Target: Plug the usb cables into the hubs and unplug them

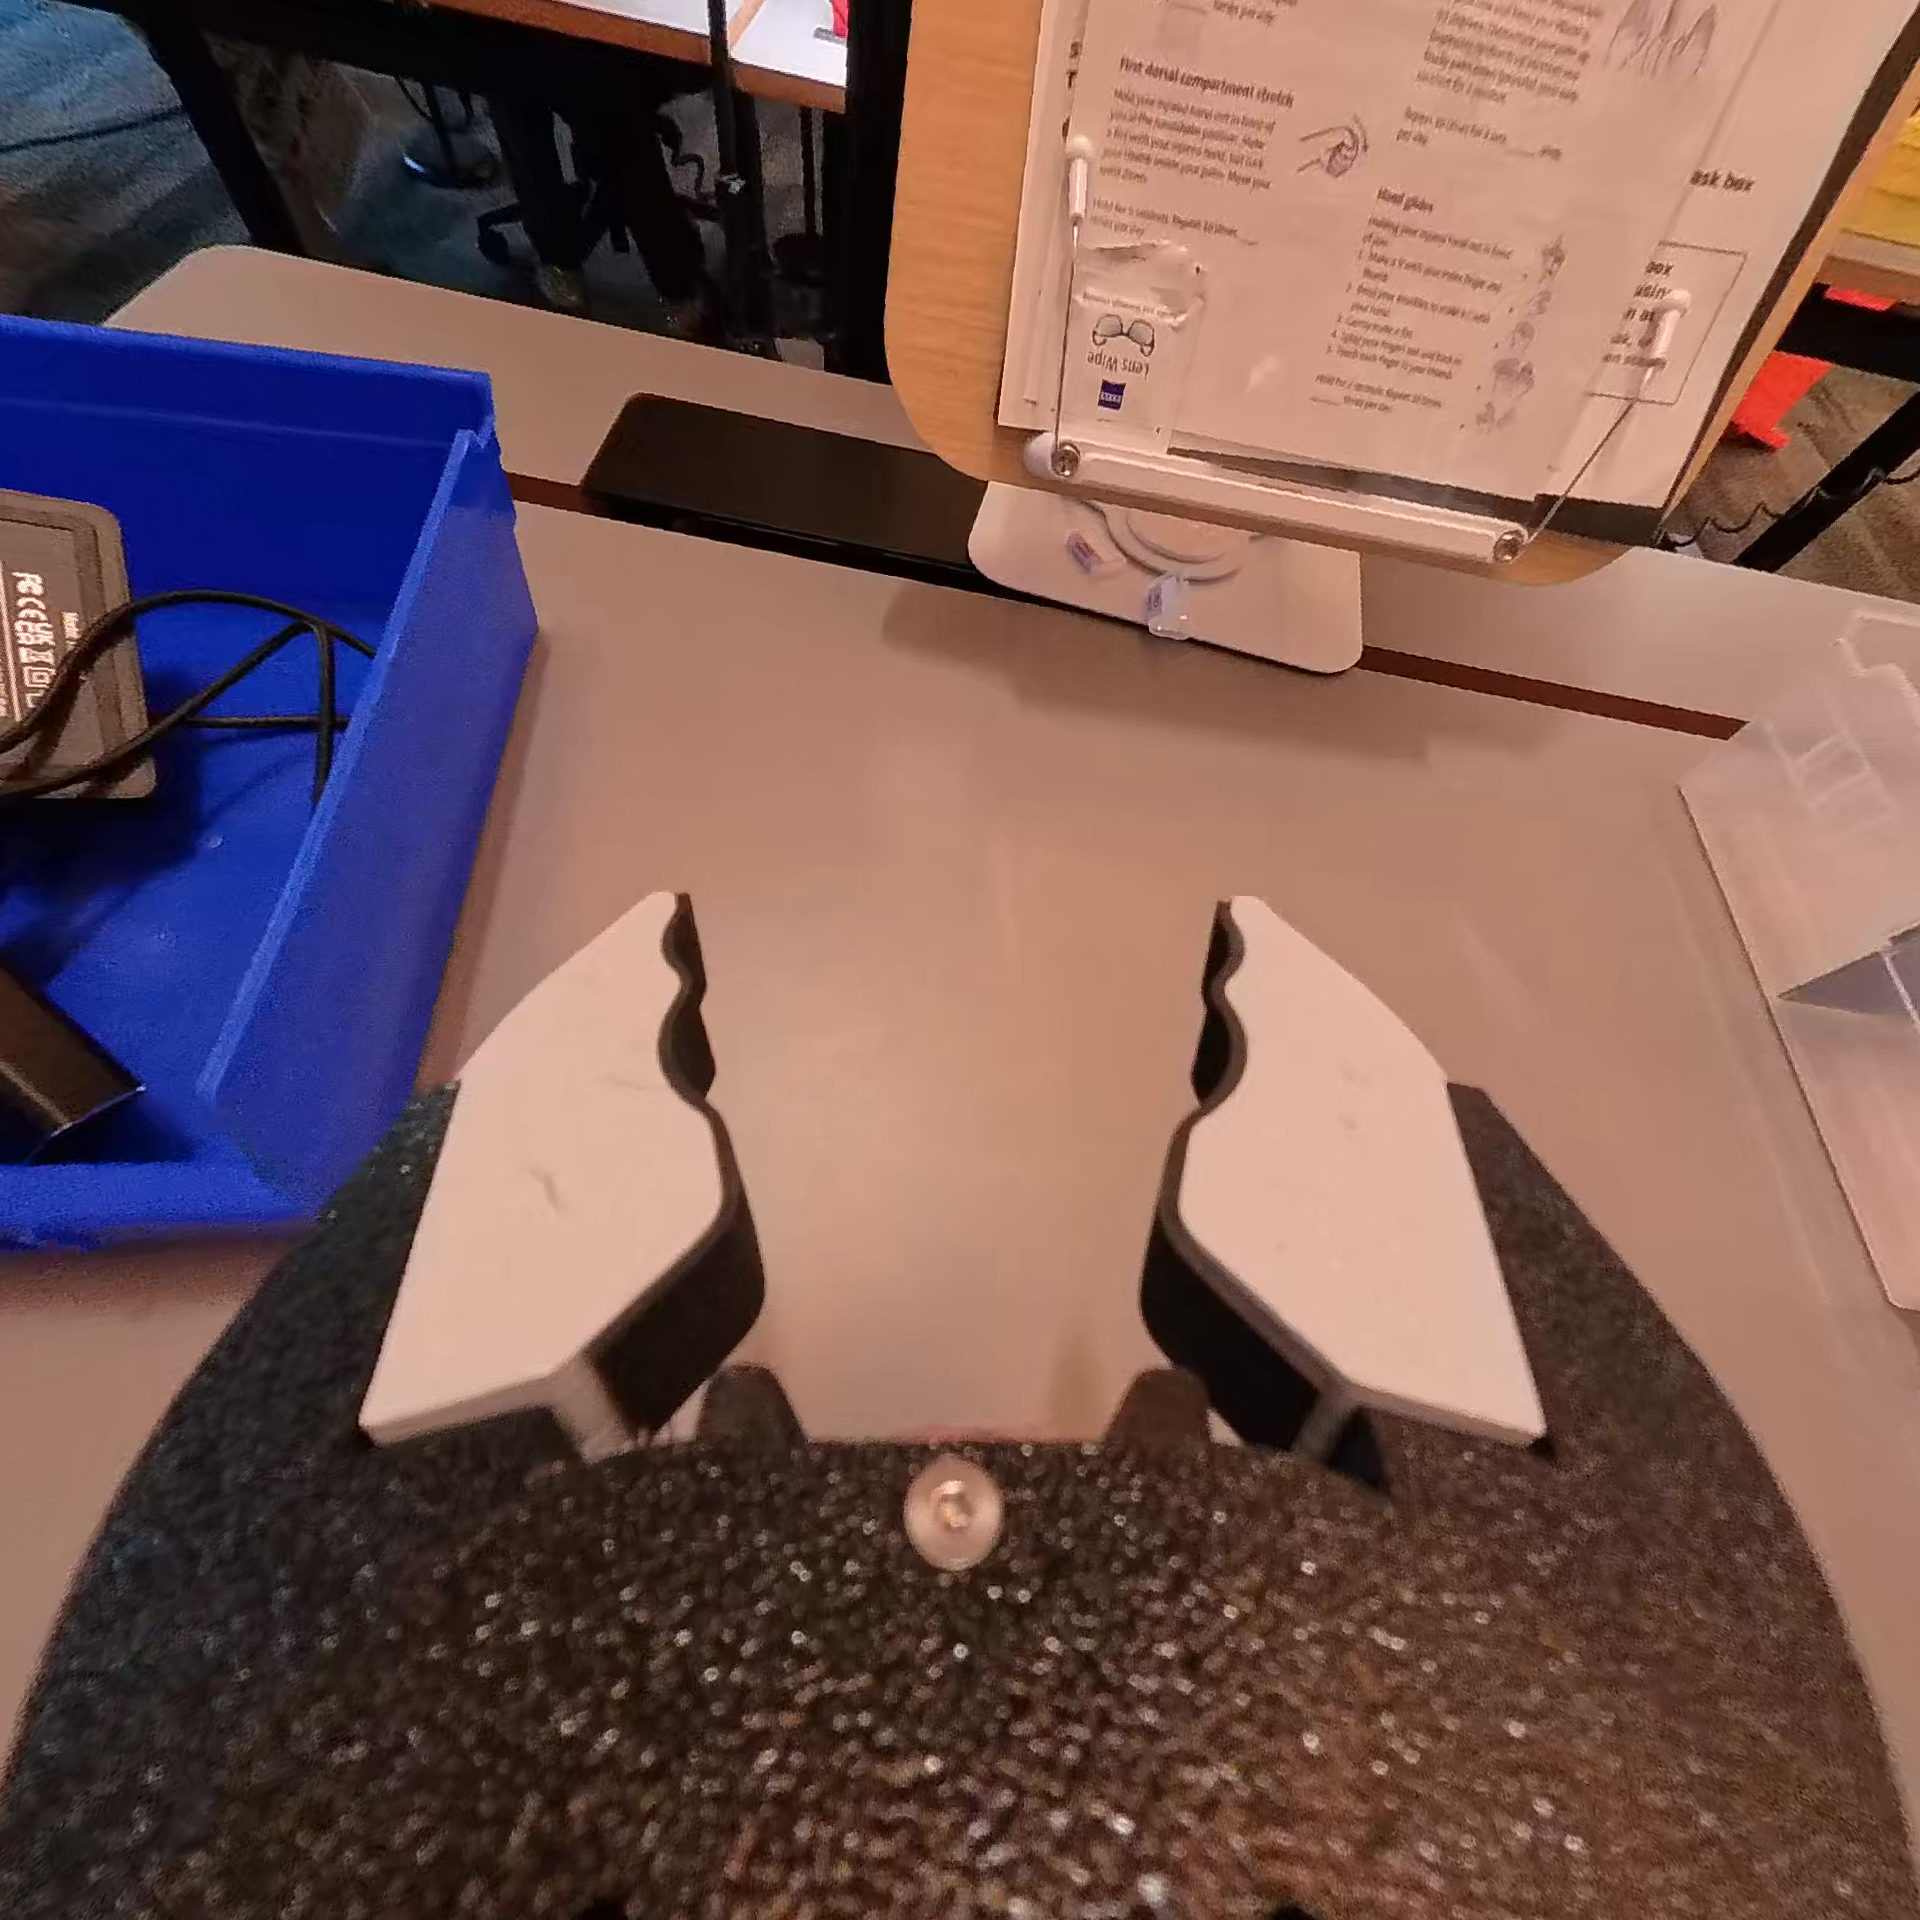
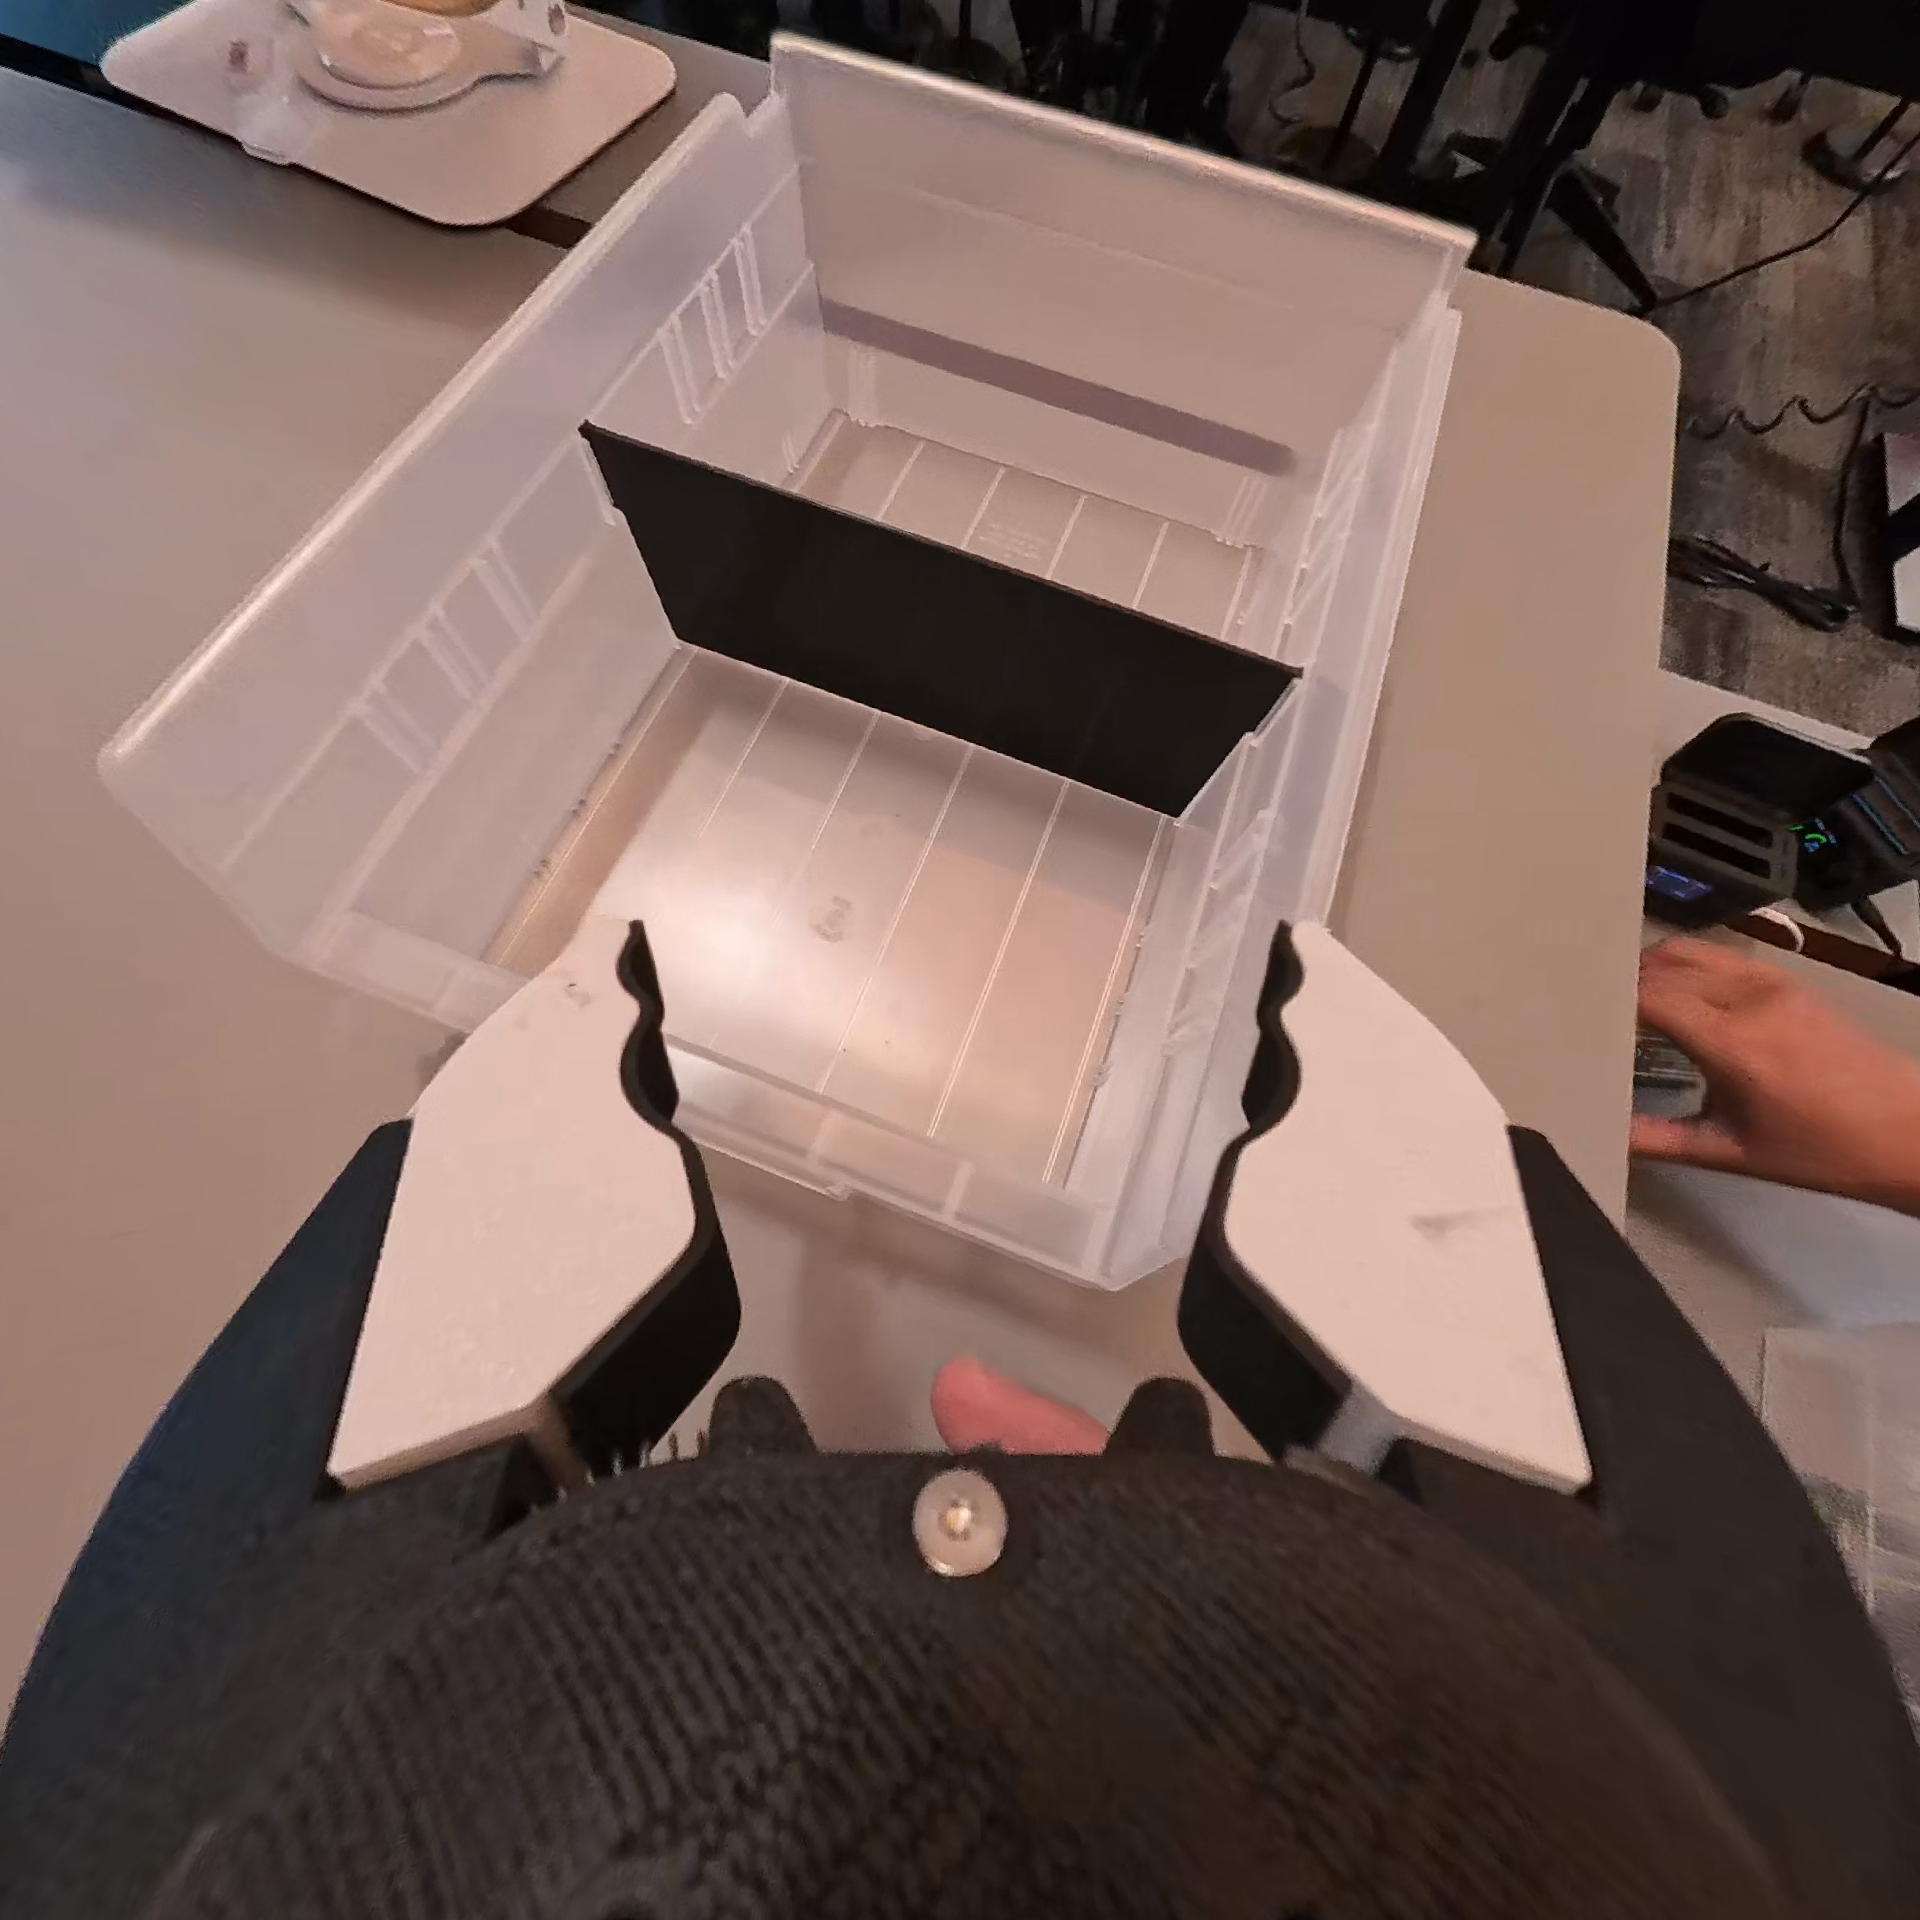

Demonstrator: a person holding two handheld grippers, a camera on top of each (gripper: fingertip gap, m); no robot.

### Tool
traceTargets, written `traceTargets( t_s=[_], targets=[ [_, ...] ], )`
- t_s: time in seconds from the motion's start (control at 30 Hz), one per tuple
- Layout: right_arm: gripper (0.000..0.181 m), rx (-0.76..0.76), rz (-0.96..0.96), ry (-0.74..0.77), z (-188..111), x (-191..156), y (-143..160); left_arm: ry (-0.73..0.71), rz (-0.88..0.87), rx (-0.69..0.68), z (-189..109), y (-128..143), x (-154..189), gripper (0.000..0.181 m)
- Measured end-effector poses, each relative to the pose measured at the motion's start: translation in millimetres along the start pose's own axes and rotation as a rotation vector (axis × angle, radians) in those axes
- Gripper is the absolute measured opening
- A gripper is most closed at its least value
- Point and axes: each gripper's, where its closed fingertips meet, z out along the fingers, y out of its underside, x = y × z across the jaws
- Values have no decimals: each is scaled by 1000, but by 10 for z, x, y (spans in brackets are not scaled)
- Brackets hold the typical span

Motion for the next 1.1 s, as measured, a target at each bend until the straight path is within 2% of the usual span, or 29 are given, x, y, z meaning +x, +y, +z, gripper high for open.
traceTargets(
  t_s=[0.03, 0.17, 0.3, 0.5, 0.67, 0.83, 0.97, 1.1],
  targets=[
    [109, 7, 4, 6, 0, 14, 14, 3, 4, -6, 16, 19, 9, 91],
    [109, 30, 32, 11, -35, 23, 5, -9, 20, -27, 40, 59, -23, 92],
    [108, 140, 10, 43, -152, 78, -186, -16, -5, -38, 105, 27, -74, 93],
    [111, 87, 20, 46, -79, 108, -118, -12, 10, -11, 136, -47, -46, 93],
    [111, 83, -5, 49, -43, 180, -150, -38, 2, -35, 160, -1, -113, 93],
    [111, 147, -79, -33, 29, 385, -497, -40, 5, -40, 195, -7, -162, 95],
    [110, 120, -46, -175, 186, 373, -681, -30, 1, -26, 207, -65, -144, 95],
    [108, 128, -51, -198, 268, 336, -814, -32, 22, -10, 169, -103, -157, 95]
  ],
)
